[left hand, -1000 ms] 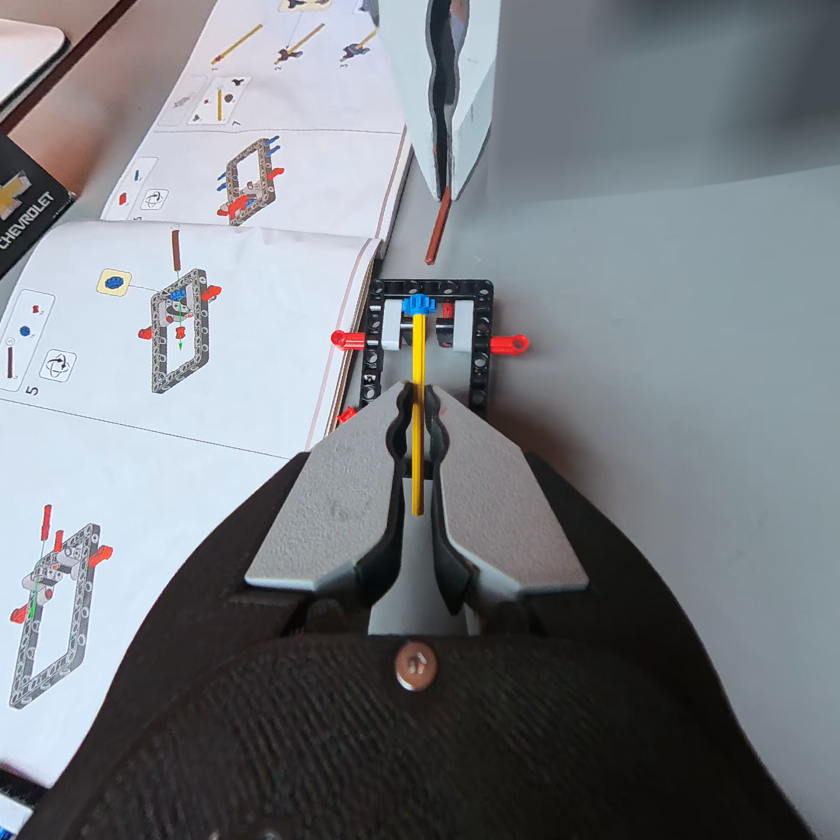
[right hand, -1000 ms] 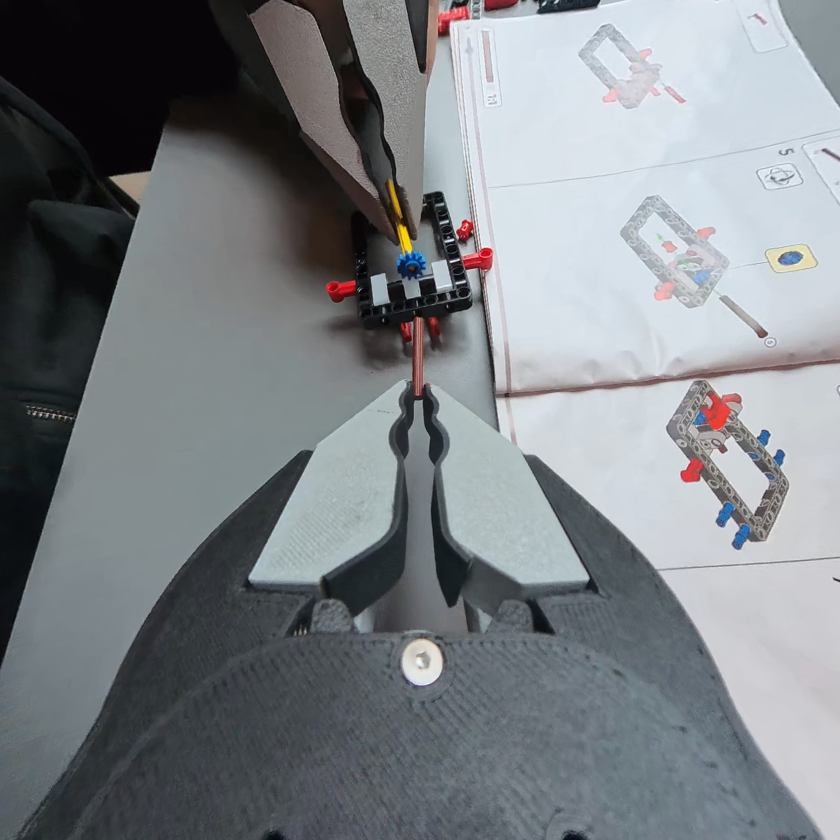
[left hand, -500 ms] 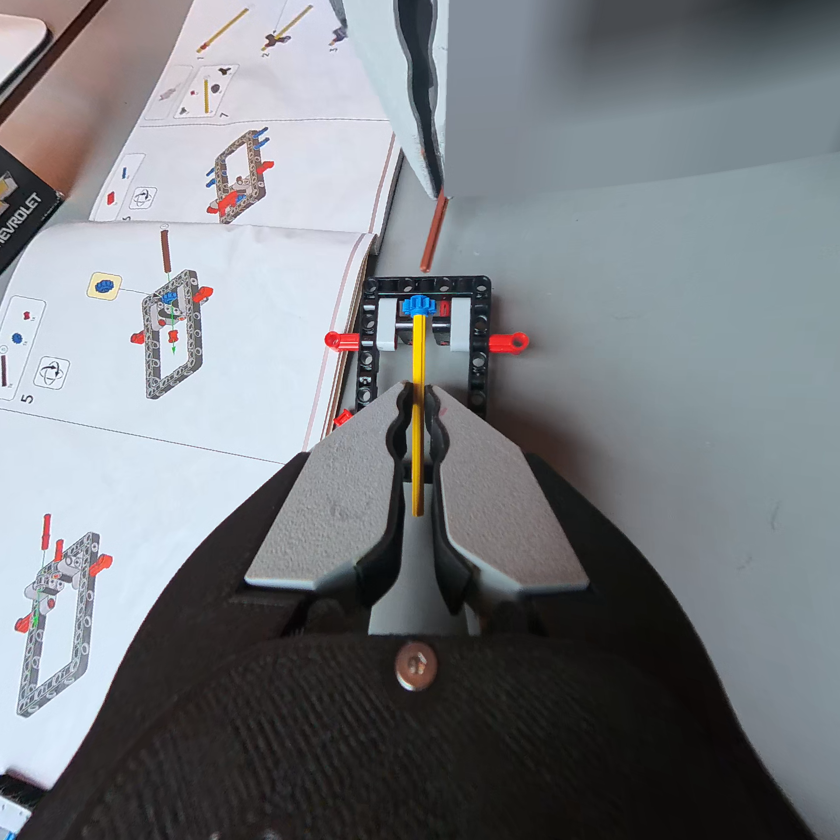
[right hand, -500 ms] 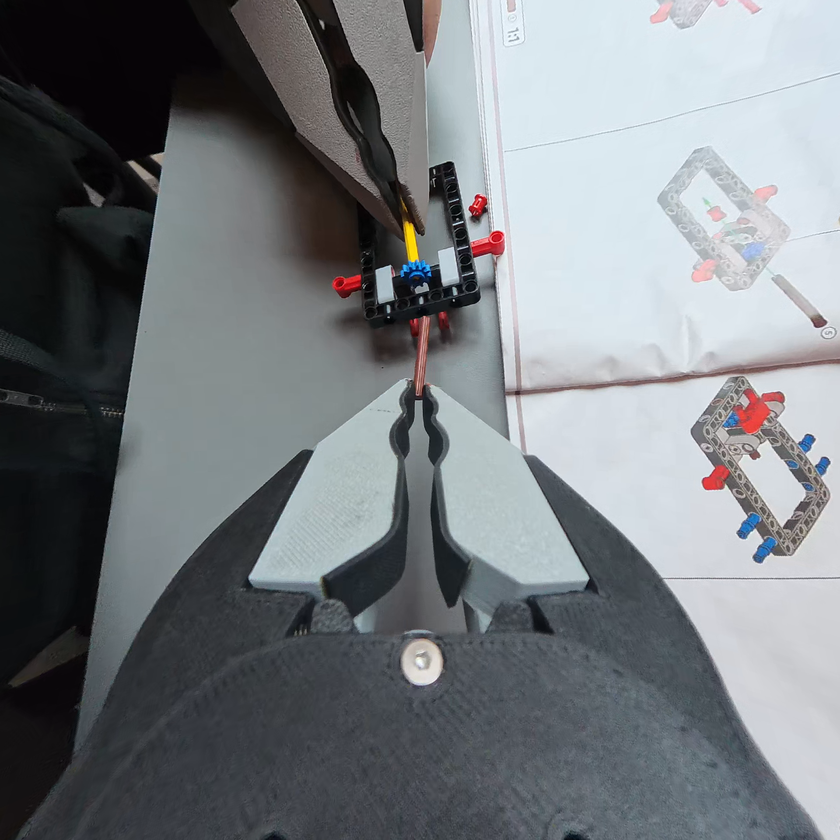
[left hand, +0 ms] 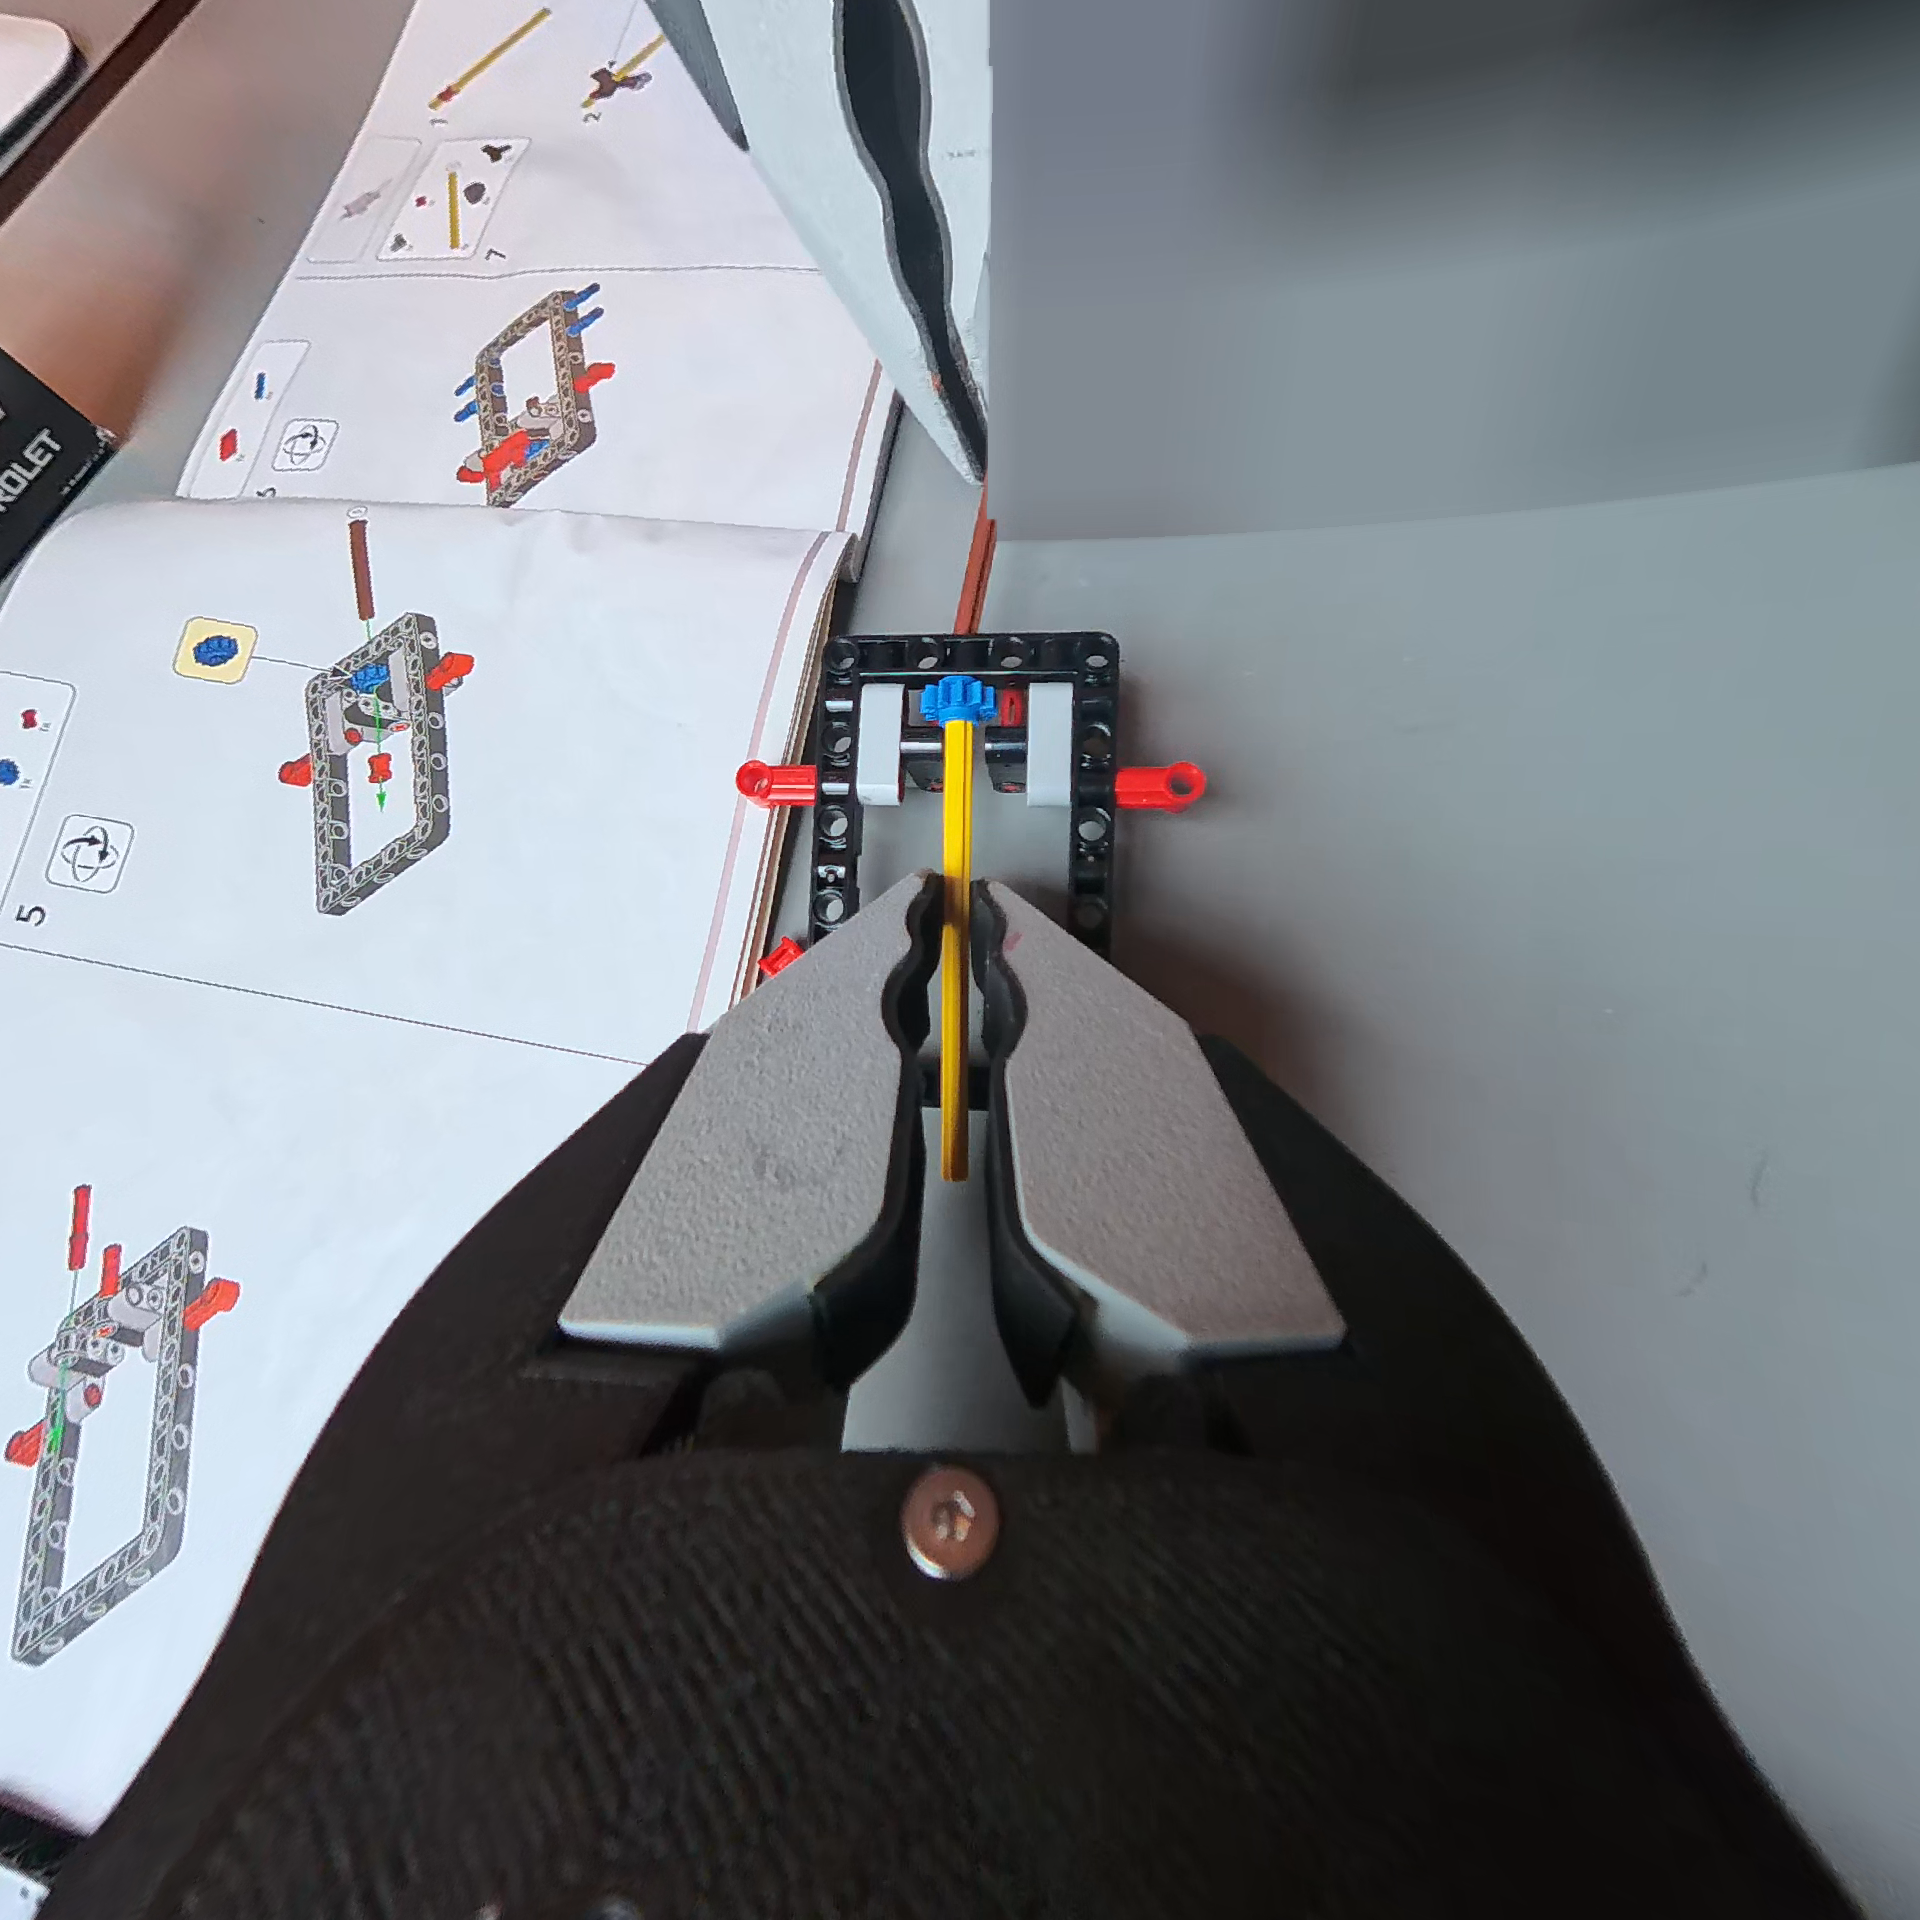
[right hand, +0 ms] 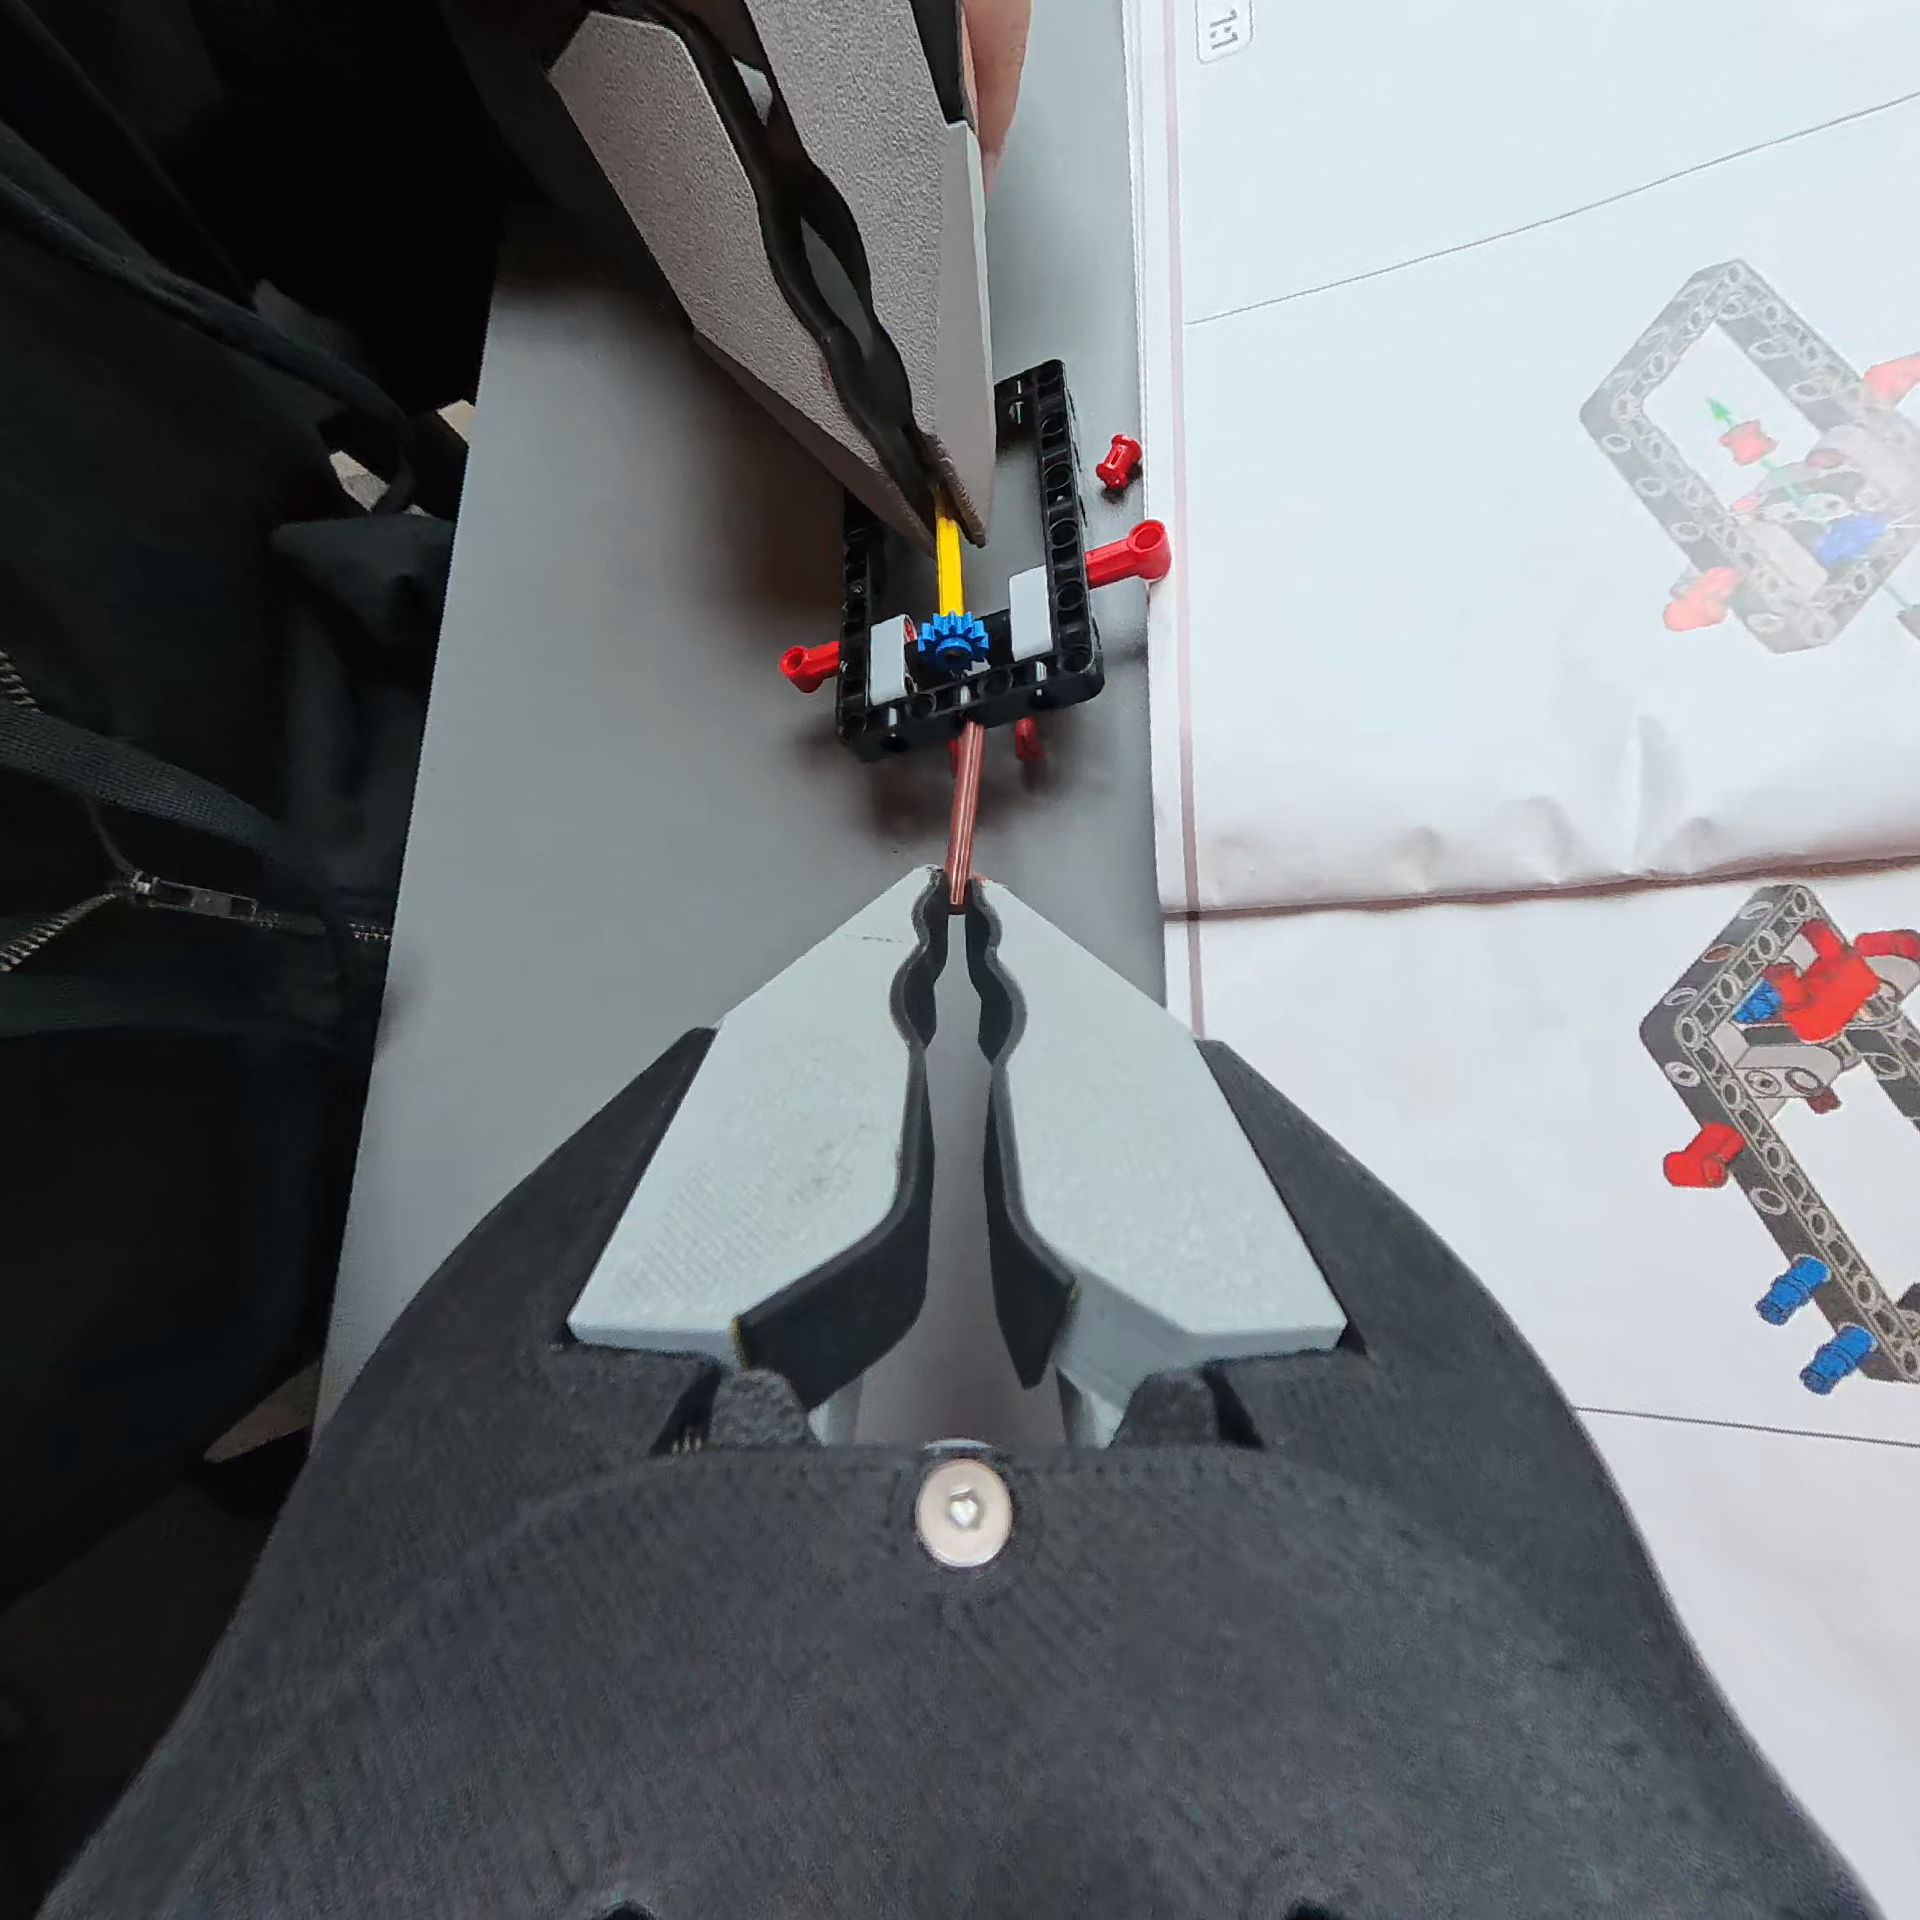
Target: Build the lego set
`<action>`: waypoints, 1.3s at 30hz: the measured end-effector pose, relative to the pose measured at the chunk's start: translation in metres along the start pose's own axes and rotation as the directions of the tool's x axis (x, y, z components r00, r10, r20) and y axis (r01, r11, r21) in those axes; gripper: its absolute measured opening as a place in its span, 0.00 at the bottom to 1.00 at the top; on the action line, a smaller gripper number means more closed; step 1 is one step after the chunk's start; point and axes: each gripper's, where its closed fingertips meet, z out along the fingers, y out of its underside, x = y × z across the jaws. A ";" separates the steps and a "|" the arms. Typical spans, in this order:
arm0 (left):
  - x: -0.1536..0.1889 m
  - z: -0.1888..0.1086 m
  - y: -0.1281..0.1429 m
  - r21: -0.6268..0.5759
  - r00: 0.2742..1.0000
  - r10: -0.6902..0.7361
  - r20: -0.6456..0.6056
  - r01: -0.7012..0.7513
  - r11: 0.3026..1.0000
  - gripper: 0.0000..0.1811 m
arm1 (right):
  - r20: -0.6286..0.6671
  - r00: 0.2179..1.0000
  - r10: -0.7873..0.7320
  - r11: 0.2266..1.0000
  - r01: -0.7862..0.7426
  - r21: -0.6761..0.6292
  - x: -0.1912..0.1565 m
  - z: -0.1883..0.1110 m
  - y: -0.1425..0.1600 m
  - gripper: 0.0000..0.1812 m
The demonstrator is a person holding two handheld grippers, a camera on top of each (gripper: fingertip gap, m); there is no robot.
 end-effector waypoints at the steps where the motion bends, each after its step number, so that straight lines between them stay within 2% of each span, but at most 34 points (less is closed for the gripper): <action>1: 0.000 0.000 0.000 0.000 1.000 -0.002 -0.002 0.002 1.000 0.01 | 0.003 1.000 -0.009 1.000 0.009 -0.005 0.000 0.001 0.001 0.00; 9: 0.000 0.000 0.001 -0.002 1.000 -0.001 -0.003 0.001 1.000 0.01 | 0.028 0.999 -0.046 0.999 0.047 -0.026 -0.002 0.004 0.002 0.00; 17: -0.006 -0.009 -0.005 0.069 0.998 -0.061 -0.018 0.062 0.996 0.01 | -0.027 0.998 -0.055 0.995 0.053 -0.083 -0.005 0.015 0.028 0.00; 25: -0.003 -0.008 -0.004 0.055 1.000 -0.021 -0.010 0.022 0.998 0.02 | -0.026 0.999 -0.019 0.999 0.018 -0.036 -0.007 0.015 0.028 0.00; 31: -0.002 -0.005 -0.001 0.032 1.000 -0.018 -0.011 0.018 0.999 0.01 | 0.022 0.999 0.025 0.999 -0.026 0.047 -0.007 0.005 0.012 0.00; 39: -0.001 -0.002 0.002 0.007 0.999 -0.036 -0.033 0.037 0.999 0.01 | 0.087 0.996 0.030 0.998 -0.034 0.047 -0.002 0.004 0.004 0.00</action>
